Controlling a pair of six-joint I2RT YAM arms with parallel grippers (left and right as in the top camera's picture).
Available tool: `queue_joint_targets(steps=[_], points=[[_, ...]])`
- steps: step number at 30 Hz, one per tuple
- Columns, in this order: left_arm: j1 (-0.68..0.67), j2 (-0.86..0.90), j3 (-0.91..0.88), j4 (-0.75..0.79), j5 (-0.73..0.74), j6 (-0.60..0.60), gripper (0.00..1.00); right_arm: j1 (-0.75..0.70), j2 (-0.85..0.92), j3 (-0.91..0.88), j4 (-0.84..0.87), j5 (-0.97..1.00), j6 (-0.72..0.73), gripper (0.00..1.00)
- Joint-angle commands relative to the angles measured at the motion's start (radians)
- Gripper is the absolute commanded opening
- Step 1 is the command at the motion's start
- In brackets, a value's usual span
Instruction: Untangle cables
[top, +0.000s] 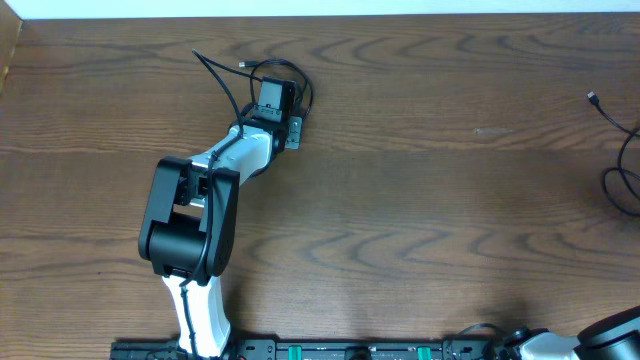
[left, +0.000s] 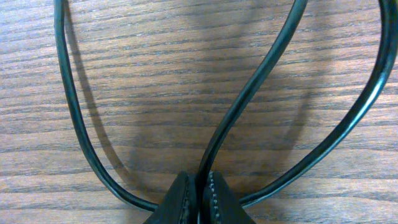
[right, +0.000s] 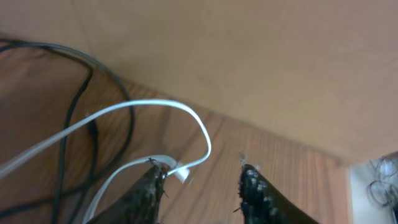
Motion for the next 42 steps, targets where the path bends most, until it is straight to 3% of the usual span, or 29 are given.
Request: queue_joint_targets(steps=[1, 2, 5, 15, 24, 28, 35, 42], points=[[0.008, 0.032, -0.021, -0.025, -0.009, 0.002, 0.08, -0.007, 0.012, 0.005, -0.022, -0.063, 0.024, 0.61], [0.008, 0.032, -0.021, -0.025, -0.009, 0.002, 0.08, -0.007, 0.012, 0.005, -0.026, -0.071, 0.024, 0.75], [0.008, 0.032, -0.021, -0.025, -0.009, 0.002, 0.08, -0.007, 0.012, 0.005, -0.062, -0.108, 0.025, 0.99], [0.008, 0.032, -0.021, -0.027, -0.010, 0.002, 0.08, -0.007, 0.012, 0.005, -0.205, -0.218, 0.074, 0.99], [0.008, 0.032, -0.021, -0.028, -0.009, 0.002, 0.08, 0.047, 0.012, 0.005, -0.214, -0.631, 0.122, 0.99], [0.008, 0.032, -0.021, -0.027, -0.010, 0.002, 0.08, 0.137, 0.012, 0.005, -0.220, -0.724, 0.122, 0.99], [0.008, 0.025, -0.021, -0.030, 0.011, 0.002, 0.08, 0.442, 0.012, 0.005, -0.289, -0.761, 0.126, 0.99], [0.008, -0.161, -0.021, -0.071, 0.315, 0.002, 0.08, 0.732, 0.012, 0.005, -0.315, -0.761, 0.126, 0.99]])
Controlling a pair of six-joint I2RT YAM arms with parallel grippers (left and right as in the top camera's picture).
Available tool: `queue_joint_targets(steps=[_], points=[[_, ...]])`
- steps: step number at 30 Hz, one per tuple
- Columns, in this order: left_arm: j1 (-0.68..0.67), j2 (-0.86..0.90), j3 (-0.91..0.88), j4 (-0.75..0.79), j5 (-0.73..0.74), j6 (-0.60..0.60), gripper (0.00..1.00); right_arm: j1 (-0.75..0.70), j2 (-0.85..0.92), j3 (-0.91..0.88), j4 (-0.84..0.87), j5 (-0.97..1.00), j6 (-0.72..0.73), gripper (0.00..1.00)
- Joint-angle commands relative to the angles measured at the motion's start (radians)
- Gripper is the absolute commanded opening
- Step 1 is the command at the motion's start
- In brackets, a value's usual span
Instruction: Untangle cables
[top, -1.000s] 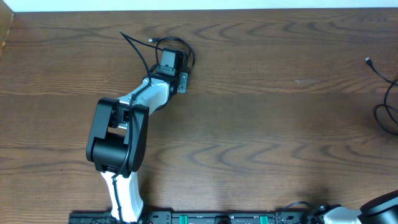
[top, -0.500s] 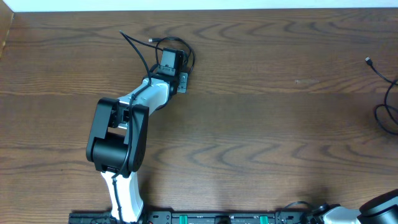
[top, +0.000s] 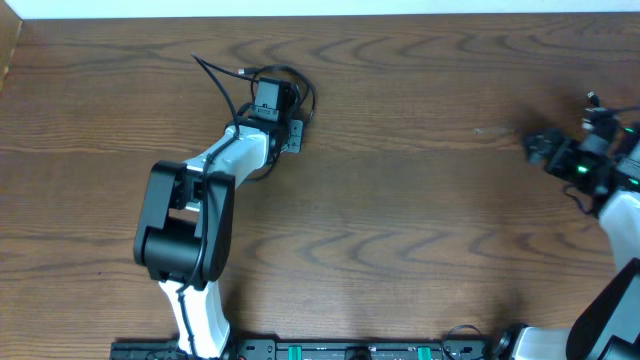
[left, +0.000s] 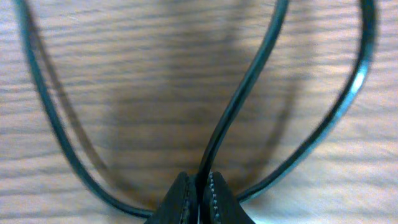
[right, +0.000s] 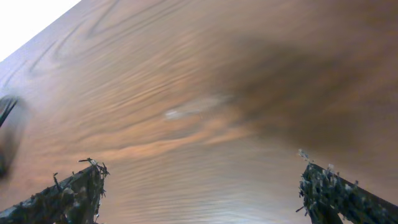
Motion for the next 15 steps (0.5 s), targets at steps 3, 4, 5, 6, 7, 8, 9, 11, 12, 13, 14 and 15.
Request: queue_joint_targets(steps=[3, 4, 5, 6, 7, 8, 9, 11, 12, 13, 14, 15], points=[[0.002, -0.259, -0.007, -0.014, 0.338, 0.002, 0.08, 0.201, 0.005, 0.005, 0.002, -0.014, 0.005, 0.99], [0.002, -0.289, -0.007, -0.014, 0.365, 0.002, 0.08, 0.224, 0.004, 0.005, 0.003, -0.013, 0.005, 0.99], [0.002, -0.328, -0.007, -0.014, 0.391, 0.002, 0.08, 0.262, 0.005, 0.005, 0.008, -0.011, 0.006, 0.99], [0.002, -0.358, -0.007, -0.014, 0.408, 0.002, 0.07, 0.286, 0.005, 0.005, 0.011, -0.011, 0.006, 0.99], [0.002, -0.399, -0.007, -0.014, 0.430, 0.002, 0.08, 0.317, 0.005, 0.005, 0.016, -0.011, 0.018, 0.99], [0.002, -0.432, -0.007, -0.014, 0.447, 0.002, 0.07, 0.349, 0.005, 0.005, 0.023, -0.011, 0.035, 0.99], [0.002, -0.464, -0.007, -0.014, 0.463, 0.002, 0.07, 0.375, 0.005, 0.005, 0.030, -0.011, 0.050, 0.99], [0.002, -0.504, -0.007, -0.014, 0.486, 0.002, 0.08, 0.422, 0.005, 0.005, 0.050, -0.011, 0.061, 0.99], [0.002, -0.548, -0.007, -0.015, 0.497, 0.002, 0.07, 0.469, 0.004, 0.005, 0.083, -0.012, 0.061, 0.99], [0.002, -0.559, -0.007, -0.015, 0.496, 0.002, 0.07, 0.492, 0.004, 0.005, 0.103, -0.011, 0.061, 0.99], [0.002, -0.568, -0.007, -0.015, 0.496, 0.002, 0.07, 0.507, 0.005, 0.005, 0.120, -0.011, 0.061, 0.99], [0.002, -0.576, -0.007, -0.015, 0.496, 0.006, 0.07, 0.522, 0.005, 0.005, 0.139, -0.011, 0.061, 0.99]])
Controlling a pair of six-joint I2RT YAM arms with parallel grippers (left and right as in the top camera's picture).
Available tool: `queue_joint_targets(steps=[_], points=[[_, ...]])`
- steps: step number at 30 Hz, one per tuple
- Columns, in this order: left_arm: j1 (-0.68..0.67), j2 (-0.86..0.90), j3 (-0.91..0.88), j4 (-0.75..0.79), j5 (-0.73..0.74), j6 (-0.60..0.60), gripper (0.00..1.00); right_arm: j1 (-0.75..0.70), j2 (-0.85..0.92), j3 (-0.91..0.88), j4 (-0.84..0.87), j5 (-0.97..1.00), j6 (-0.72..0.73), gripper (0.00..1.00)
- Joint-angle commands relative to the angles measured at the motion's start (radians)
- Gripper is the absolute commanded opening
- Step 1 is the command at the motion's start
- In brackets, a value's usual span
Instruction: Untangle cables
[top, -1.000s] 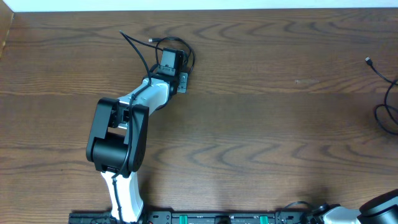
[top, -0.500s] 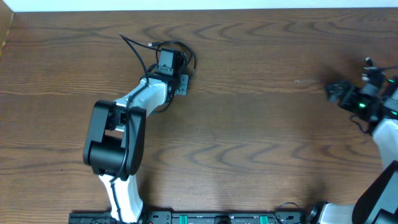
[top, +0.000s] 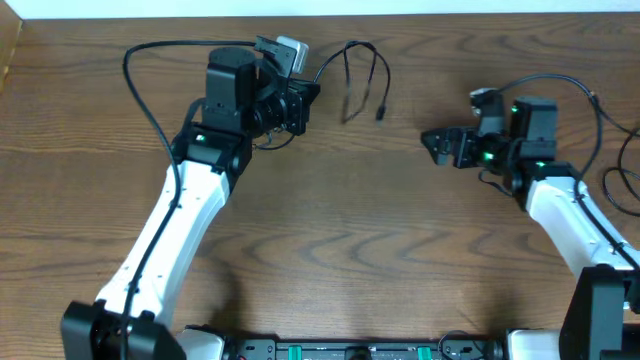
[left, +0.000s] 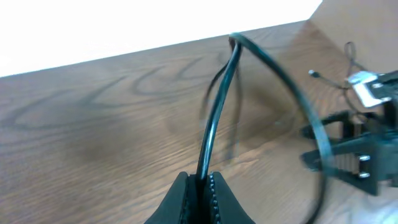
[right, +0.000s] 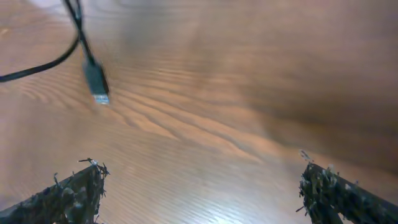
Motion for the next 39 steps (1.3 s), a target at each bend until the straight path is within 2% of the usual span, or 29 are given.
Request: queue_joint_targets(steps=[1, 7, 13, 19, 20, 23, 24, 25, 27, 28, 32, 34, 35, 36, 37, 38, 39], points=[[0.002, -0.049, 0.004, 0.000, 0.039, 0.006, 0.07, 0.068, 0.005, 0.005, 0.057, -0.009, 0.014, 0.99], [0.002, -0.050, 0.004, -0.039, 0.071, 0.006, 0.07, 0.132, 0.004, 0.005, 0.201, -0.012, 0.006, 0.99], [0.002, -0.050, 0.004, -0.053, 0.284, 0.006, 0.07, 0.198, 0.004, 0.005, 0.347, -0.012, -0.174, 0.99], [-0.051, -0.050, 0.004, -0.087, 0.311, 0.006, 0.08, 0.246, 0.005, 0.005, 0.480, 0.022, -0.193, 0.99], [-0.074, -0.050, 0.004, -0.099, 0.311, 0.006, 0.07, 0.248, 0.004, 0.005, 0.493, 0.038, -0.193, 0.95], [-0.124, -0.050, 0.004, -0.114, 0.311, 0.006, 0.08, 0.248, 0.004, 0.005, 0.510, 0.069, -0.193, 0.71], [-0.145, -0.050, 0.004, -0.116, 0.307, 0.009, 0.07, 0.248, 0.004, 0.005, 0.509, 0.096, -0.193, 0.52], [-0.154, -0.050, 0.004, -0.116, 0.301, 0.010, 0.08, 0.248, 0.005, 0.005, 0.507, 0.109, -0.193, 0.40], [-0.164, -0.050, 0.004, -0.116, 0.267, 0.029, 0.07, 0.246, 0.004, 0.005, 0.489, 0.140, -0.193, 0.09], [-0.164, -0.050, 0.003, -0.116, 0.216, 0.032, 0.08, 0.244, 0.004, 0.005, 0.473, 0.155, -0.193, 0.01], [-0.164, -0.050, 0.004, -0.117, 0.148, 0.032, 0.08, 0.233, 0.005, 0.005, 0.454, 0.157, -0.193, 0.01], [-0.164, -0.050, 0.004, -0.121, 0.109, 0.032, 0.15, 0.218, 0.004, 0.005, 0.447, 0.164, -0.192, 0.01], [-0.164, -0.050, 0.004, -0.121, 0.102, 0.032, 0.23, 0.211, 0.005, 0.005, 0.441, 0.178, -0.192, 0.01], [-0.164, -0.050, 0.004, -0.124, 0.097, 0.032, 0.38, 0.202, 0.004, 0.005, 0.432, 0.200, -0.192, 0.01], [-0.164, -0.050, 0.004, -0.126, 0.097, 0.032, 0.62, 0.193, 0.004, 0.005, 0.420, 0.226, -0.192, 0.01], [-0.164, -0.050, 0.004, -0.129, 0.097, 0.032, 0.78, 0.185, 0.005, 0.005, 0.407, 0.250, -0.192, 0.01], [-0.164, -0.050, 0.004, -0.134, 0.096, 0.032, 0.80, 0.172, 0.004, 0.005, 0.391, 0.282, -0.192, 0.01]])
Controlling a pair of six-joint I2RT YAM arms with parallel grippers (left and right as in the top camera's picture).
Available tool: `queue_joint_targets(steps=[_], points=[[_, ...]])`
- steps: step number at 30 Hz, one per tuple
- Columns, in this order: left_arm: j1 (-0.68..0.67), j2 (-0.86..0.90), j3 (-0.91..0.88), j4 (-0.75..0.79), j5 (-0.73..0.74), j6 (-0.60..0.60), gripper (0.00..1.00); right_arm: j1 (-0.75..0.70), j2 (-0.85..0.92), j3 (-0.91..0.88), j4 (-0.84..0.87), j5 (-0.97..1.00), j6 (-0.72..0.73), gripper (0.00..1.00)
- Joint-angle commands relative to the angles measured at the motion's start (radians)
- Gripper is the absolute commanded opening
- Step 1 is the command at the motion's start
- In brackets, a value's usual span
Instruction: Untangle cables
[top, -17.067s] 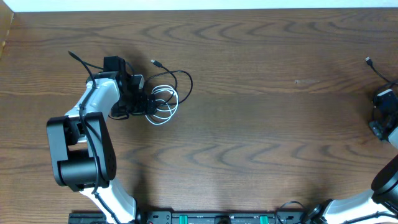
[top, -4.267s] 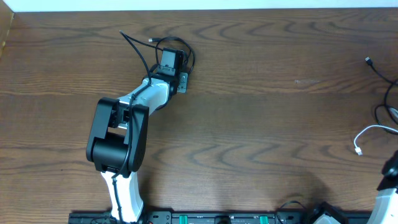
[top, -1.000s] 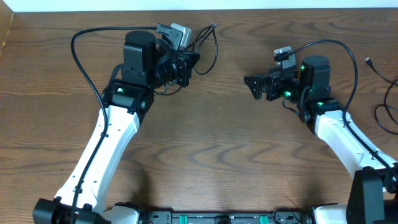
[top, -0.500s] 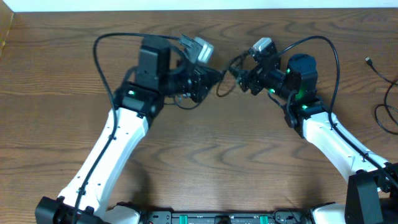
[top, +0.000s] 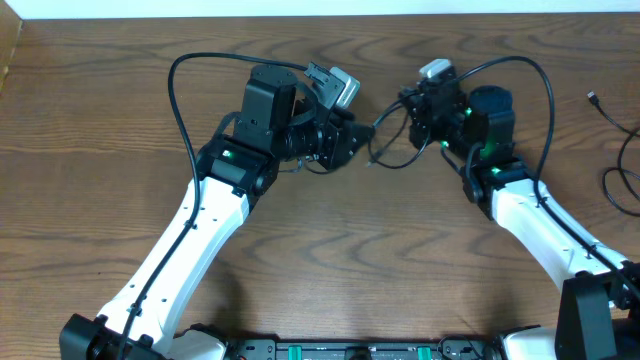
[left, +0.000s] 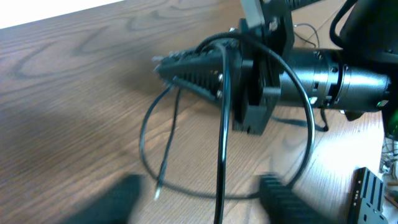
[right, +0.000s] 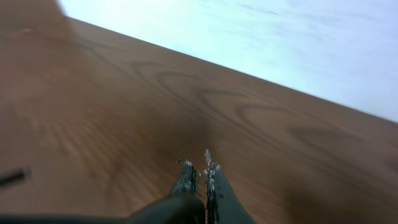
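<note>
A thin black cable (top: 398, 163) hangs in a loop between my two grippers over the middle of the far table. In the left wrist view the cable (left: 222, 143) runs upright between the spread fingers of my left gripper (left: 202, 196), which is open. My left gripper (top: 355, 138) faces my right gripper (top: 398, 112) at close range. The right gripper (left: 160, 61) is shut, and the cable crosses its fingers. In the right wrist view the right gripper (right: 200, 167) shows closed tips over the wood. A free plug end (left: 157, 193) dangles near the table.
More black cable (top: 622, 150) lies at the right edge of the brown wooden table (top: 330, 260). Both arms carry their own wiring loops (top: 185, 75) above the table. A white wall runs along the far edge.
My left gripper, then shut on the cable, is now open with the cable between its fingers. My right gripper, then open and apart, has come up to the left one and is shut.
First my left gripper was shut on the cable lying at the far left, with the right arm off by a white cable. Then the right gripper appeared open at the right edge. Later the left held the cable raised. Now both meet mid-table.
</note>
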Motion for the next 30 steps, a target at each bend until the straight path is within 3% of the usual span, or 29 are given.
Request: queue_joint_targets(steps=[1, 11, 18, 22, 30], points=[[0.002, -0.009, 0.003, -0.012, -0.029, 0.006, 0.81, -0.037, 0.004, 0.005, -0.033, 0.107, -0.002, 0.01], [0.001, -0.009, 0.003, -0.054, -0.116, 0.006, 0.83, -0.205, 0.004, 0.005, -0.042, 0.374, -0.029, 0.01], [0.001, -0.009, 0.003, -0.060, -0.217, 0.006, 0.84, -0.395, 0.004, 0.035, -0.022, 0.395, -0.028, 0.01], [0.001, -0.009, 0.003, -0.060, -0.272, 0.006, 0.84, -0.502, 0.006, 0.130, -0.119, 0.394, -0.028, 0.01], [0.001, -0.009, 0.003, -0.060, -0.272, 0.006, 0.85, -0.691, 0.125, 0.484, -0.401, 0.330, -0.028, 0.01]])
